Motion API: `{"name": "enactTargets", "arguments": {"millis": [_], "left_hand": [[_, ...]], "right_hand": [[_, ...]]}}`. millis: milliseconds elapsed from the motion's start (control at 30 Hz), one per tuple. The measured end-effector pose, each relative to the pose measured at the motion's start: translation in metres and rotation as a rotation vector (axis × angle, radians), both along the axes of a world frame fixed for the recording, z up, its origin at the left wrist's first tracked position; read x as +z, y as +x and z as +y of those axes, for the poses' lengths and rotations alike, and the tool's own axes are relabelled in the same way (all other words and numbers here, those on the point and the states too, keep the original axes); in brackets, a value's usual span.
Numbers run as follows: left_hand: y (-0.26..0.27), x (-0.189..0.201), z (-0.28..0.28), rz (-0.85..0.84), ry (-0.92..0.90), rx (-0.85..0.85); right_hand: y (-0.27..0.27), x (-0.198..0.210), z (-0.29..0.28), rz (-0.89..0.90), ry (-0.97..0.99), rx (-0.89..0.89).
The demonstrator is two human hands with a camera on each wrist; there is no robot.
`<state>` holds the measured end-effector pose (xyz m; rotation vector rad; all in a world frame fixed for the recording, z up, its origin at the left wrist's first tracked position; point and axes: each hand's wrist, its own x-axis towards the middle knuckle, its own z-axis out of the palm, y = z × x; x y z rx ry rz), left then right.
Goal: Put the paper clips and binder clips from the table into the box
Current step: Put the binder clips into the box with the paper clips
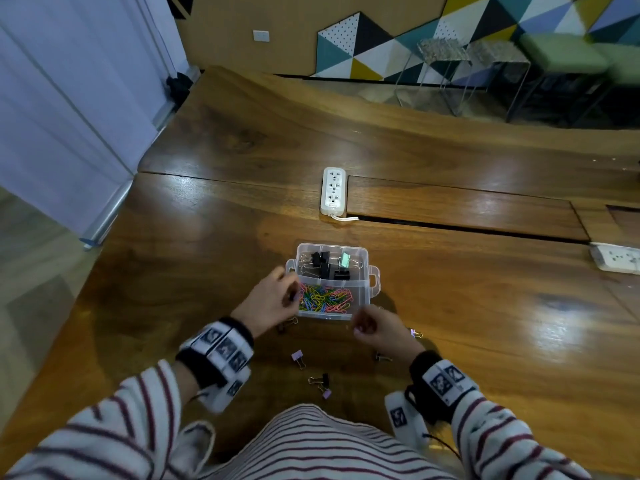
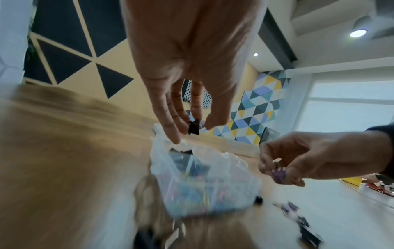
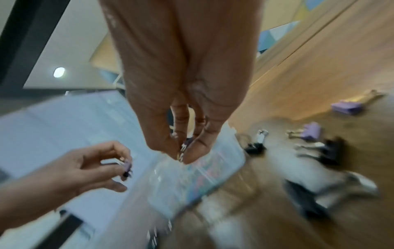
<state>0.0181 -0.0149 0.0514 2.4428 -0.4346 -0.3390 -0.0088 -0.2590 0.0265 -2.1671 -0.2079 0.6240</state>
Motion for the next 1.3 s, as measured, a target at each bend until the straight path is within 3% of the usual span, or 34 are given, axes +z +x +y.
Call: {"name": "enactTargets", "arguments": {"millis": [67,233,333,500,567,633,767,900,1000,1100,1300], "left_hand": [[0.027,0.004,-0.015,-0.041,-0.043,-0.015],[0.079,-0.011,-0.037,0.022,0.146,-0.011],[0.082,-0.017,-0.029,0.072,0.162,-0.033],[0.049,-0.010,0.003,-0.042,0.047,-0.049],[0.024,-0.013,0.012,-0.093,0.046,-0.060],[-0.003,-0.023,0.017,-0.018,0.123,-0.027],[-0.040,-0.043,0.018,0.192,0.254,-0.025],[-0.049,-0.052,0.006,0.167,0.414,-0.088],[-0.053,-0.059,-0.007,0.096,0.467,-0.104],[-0.054,-0.062,-0.013,0.051,0.441,-0.101],[-0.056,-0.060,-0.015,0.091,0.353,-0.131]], "right_hand": [[0.020,0.012,-0.001,0.013,0.087,-0.085],[0.064,0.024,-0.005,0.093,0.276,-0.261],[0.080,0.019,-0.005,0.114,0.293,-0.362],[0.101,0.006,0.005,0.131,0.211,-0.439],[0.102,0.009,0.014,0.072,0.013,-0.339],[0.091,0.016,0.023,-0.050,-0.179,-0.196],[0.038,0.027,0.041,-0.377,-0.230,0.249],[-0.012,0.016,0.044,-0.254,-0.396,0.613],[-0.038,-0.001,0.044,-0.172,-0.493,0.683],[-0.049,-0.018,0.049,-0.223,-0.505,0.707],[-0.045,-0.019,0.048,-0.225,-0.469,0.627]]}}
